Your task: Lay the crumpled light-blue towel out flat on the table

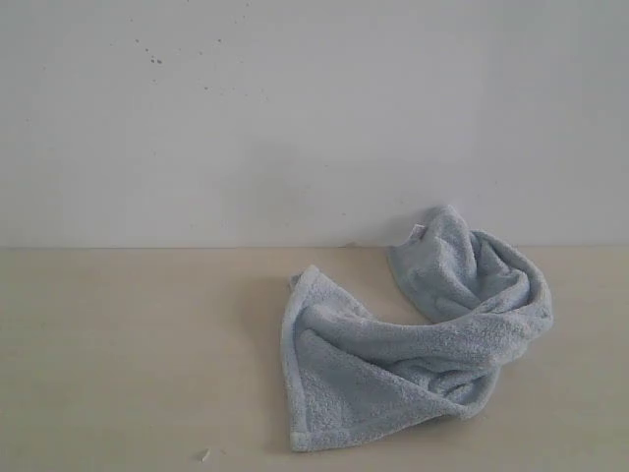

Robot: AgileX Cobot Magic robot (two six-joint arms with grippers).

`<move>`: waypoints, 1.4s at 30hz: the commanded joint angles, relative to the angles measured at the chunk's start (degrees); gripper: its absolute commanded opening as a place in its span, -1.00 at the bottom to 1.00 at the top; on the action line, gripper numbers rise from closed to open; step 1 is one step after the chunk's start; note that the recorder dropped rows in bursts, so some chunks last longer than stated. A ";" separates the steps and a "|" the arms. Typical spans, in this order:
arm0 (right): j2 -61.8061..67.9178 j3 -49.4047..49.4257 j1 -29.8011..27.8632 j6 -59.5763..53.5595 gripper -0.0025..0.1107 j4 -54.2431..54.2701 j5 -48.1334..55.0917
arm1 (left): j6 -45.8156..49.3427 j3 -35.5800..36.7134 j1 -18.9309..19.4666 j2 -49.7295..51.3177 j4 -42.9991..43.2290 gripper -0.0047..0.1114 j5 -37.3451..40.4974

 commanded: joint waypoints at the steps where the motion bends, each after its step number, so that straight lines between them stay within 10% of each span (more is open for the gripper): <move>1: -0.24 -0.03 0.04 -0.07 -0.96 -0.17 -0.12 | 0.12 0.23 0.11 -0.18 -0.85 -0.85 -0.63; 5: -0.24 -0.03 0.04 -0.07 -0.96 -0.17 -0.12 | 0.91 0.23 0.11 -0.18 0.94 -0.85 -6.78; 12: -0.24 -0.03 0.04 -0.07 -0.96 -0.17 -0.12 | -23.71 0.23 0.00 -0.18 -34.19 -0.85 -18.51; 25: -0.24 -0.03 0.04 -0.07 -0.96 -0.17 -0.12 | -23.39 0.23 0.00 -0.18 -34.99 -0.85 -28.32; 31: -0.24 -0.03 0.04 -0.07 -0.96 -0.17 -0.12 | -59.40 -2.49 0.00 -0.18 -38.57 -0.85 -26.07; 42: -0.24 -0.03 0.17 -0.07 -0.96 -0.17 -0.12 | -62.58 -12.88 0.00 2.15 -30.41 -0.85 -38.70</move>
